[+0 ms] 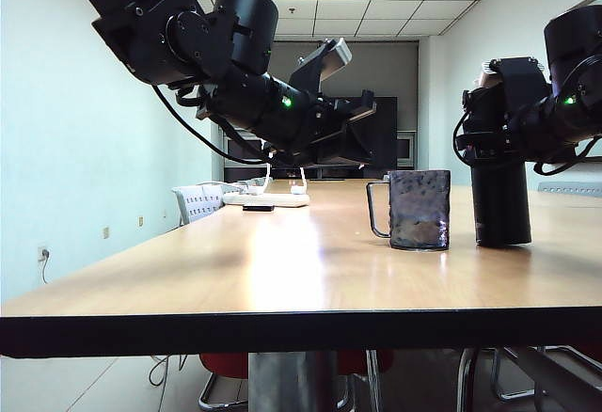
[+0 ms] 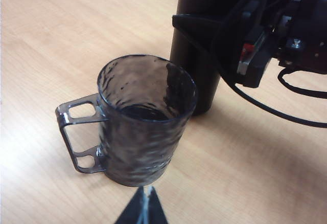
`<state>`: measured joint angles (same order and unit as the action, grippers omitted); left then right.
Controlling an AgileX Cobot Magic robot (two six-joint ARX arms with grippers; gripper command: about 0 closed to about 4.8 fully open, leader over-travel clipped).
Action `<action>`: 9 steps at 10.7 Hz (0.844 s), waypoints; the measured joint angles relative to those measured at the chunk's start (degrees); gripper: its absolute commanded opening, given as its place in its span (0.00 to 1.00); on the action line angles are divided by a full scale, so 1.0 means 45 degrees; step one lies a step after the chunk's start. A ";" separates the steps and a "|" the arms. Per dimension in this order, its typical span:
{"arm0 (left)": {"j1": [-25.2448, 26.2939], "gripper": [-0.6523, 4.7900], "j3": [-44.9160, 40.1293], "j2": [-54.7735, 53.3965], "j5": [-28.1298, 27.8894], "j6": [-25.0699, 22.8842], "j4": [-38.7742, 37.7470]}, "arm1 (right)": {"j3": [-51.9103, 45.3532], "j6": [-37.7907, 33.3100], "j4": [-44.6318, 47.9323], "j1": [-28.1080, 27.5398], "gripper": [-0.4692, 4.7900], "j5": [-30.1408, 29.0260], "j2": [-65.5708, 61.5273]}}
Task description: Pick up the black thermos cup, pour some water from it into the cup, and then put the thermos cup back on the table.
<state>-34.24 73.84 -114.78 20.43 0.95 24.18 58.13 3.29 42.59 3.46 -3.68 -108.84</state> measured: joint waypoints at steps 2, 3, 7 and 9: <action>0.0000 0.11 0.0000 0.0000 0.0000 0.0000 0.0000 | 0.0087 0.0005 0.0141 -0.0073 1.00 -0.0131 0.0529; 0.0000 0.11 0.0000 0.0000 -0.0005 0.0000 0.0000 | 0.0087 0.0005 -0.0117 -0.0087 1.00 -0.0160 0.0597; 0.0005 0.11 0.0000 0.0000 -0.0005 0.0000 0.0000 | 0.0092 0.0024 -0.3764 -0.0107 1.00 -0.0248 0.2409; 0.0005 0.11 -0.0024 0.0248 0.0005 0.0000 -0.0296 | 0.0053 -0.0015 -0.7242 -0.0107 0.47 -0.0457 0.4172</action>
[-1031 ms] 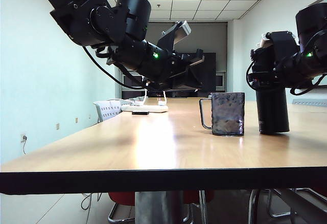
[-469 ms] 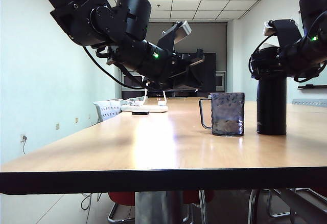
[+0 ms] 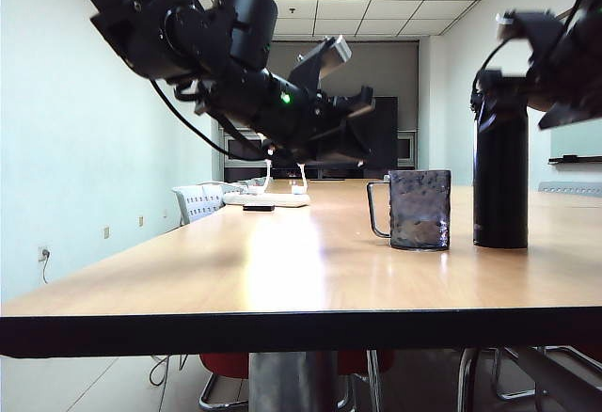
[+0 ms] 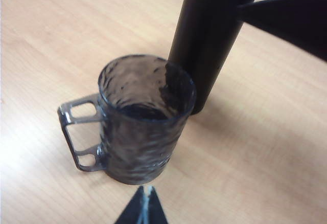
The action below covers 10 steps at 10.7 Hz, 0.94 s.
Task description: Pick up the black thermos cup, pour some water from it into the cup, and then put the thermos cup back on the table.
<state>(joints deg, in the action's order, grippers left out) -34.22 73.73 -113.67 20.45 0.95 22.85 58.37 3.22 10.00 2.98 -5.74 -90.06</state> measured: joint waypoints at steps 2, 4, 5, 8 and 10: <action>0.0010 0.11 -0.0005 0.1486 0.0219 -0.0005 -0.0782 | -0.0015 -0.1015 -0.1724 0.0005 0.09 -0.0083 0.2210; 0.0005 0.11 0.0019 0.3531 0.0238 -0.0418 -0.1501 | -0.0010 -0.1783 -0.2943 0.0015 0.08 -0.0087 0.4653; 0.0005 0.11 0.0058 0.4862 0.0238 -0.0636 -0.2419 | -0.0029 -0.1812 -0.3356 0.0015 0.08 -0.0092 0.6115; 0.0005 0.11 -0.2113 0.9078 -0.1477 -0.0884 -0.4478 | -0.3045 -0.1025 -0.2720 0.0010 0.08 -0.0083 1.0637; 0.0000 0.11 -0.5202 1.1992 -0.1729 -0.1355 -0.5280 | -0.6159 -0.1039 -0.2229 0.0015 0.08 -0.0058 1.2896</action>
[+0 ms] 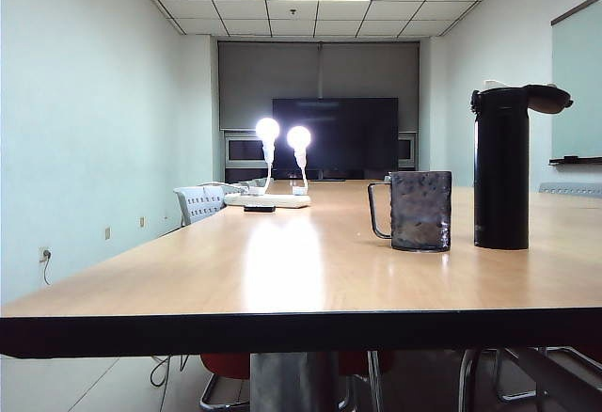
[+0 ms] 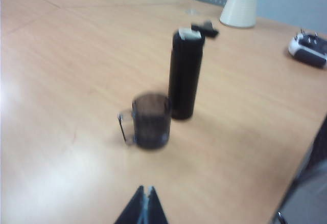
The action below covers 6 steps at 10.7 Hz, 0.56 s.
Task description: Pick up the black thermos cup, pour some water from it into the cup, and then put the thermos cup back on the table.
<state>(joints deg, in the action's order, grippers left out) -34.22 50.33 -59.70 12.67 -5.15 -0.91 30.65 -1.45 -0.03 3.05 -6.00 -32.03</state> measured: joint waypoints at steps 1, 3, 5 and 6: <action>0.0000 0.11 -0.1438 0.1428 -0.0010 -0.0049 -0.0049 | -0.0894 0.0000 0.0019 -0.0005 0.08 0.0180 0.0661; 0.0000 0.11 -0.3677 0.3886 -0.0015 -0.0087 0.0053 | -0.1715 0.0000 -0.2166 -0.0005 0.08 0.0228 0.1564; -0.0005 0.11 -0.5523 0.5795 -0.0427 -0.0063 0.0423 | -0.1710 0.0000 -0.4221 0.0000 0.08 0.0282 0.1671; -0.0005 0.11 -0.6207 0.6455 -0.0651 0.0005 0.0466 | -0.1715 0.0000 -0.4677 0.0000 0.08 0.0287 0.1661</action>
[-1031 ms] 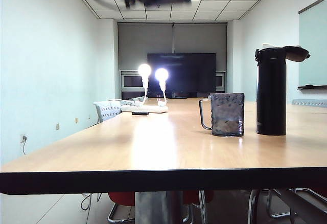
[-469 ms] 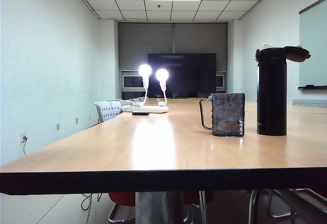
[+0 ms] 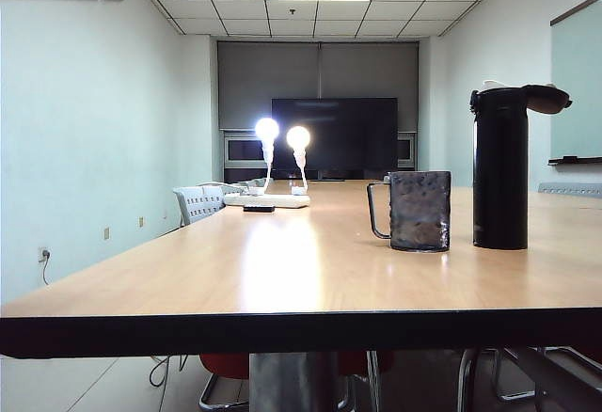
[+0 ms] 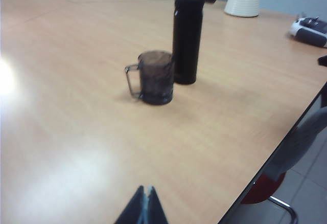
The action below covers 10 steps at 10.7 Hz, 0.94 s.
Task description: Pick up the black thermos cup, pour some water from it into the cup, and then put the thermos cup back on the table.
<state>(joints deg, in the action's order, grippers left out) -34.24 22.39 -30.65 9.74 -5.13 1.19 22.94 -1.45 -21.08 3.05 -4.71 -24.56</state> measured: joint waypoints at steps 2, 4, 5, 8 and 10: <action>0.0000 0.11 -0.1200 0.2079 -0.1316 0.0495 0.0053 | 0.0005 0.0000 -0.0442 0.0000 0.08 0.0000 0.0010; 0.0000 0.11 -0.1530 0.2827 -0.2739 0.0500 -0.0063 | 0.0005 0.0000 -0.0442 0.0000 0.08 0.0005 0.0010; 0.0015 0.11 -0.1812 0.2943 -0.3002 0.0520 -0.0087 | 0.0005 0.0000 -0.0442 0.0000 0.08 0.0010 0.0010; 0.3837 0.11 -0.3487 0.4503 -0.1851 0.1161 0.0670 | 0.0005 0.0000 -0.0442 0.0000 0.08 0.0010 0.0044; 0.5795 0.11 -0.4216 0.5765 -0.2089 0.1355 0.0602 | 0.0005 0.0000 -0.0442 -0.0005 0.08 0.0005 0.0044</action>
<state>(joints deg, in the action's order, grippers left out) -8.16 3.42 -4.71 0.34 0.97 3.90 22.96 -1.45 -23.07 3.03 -4.69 -24.36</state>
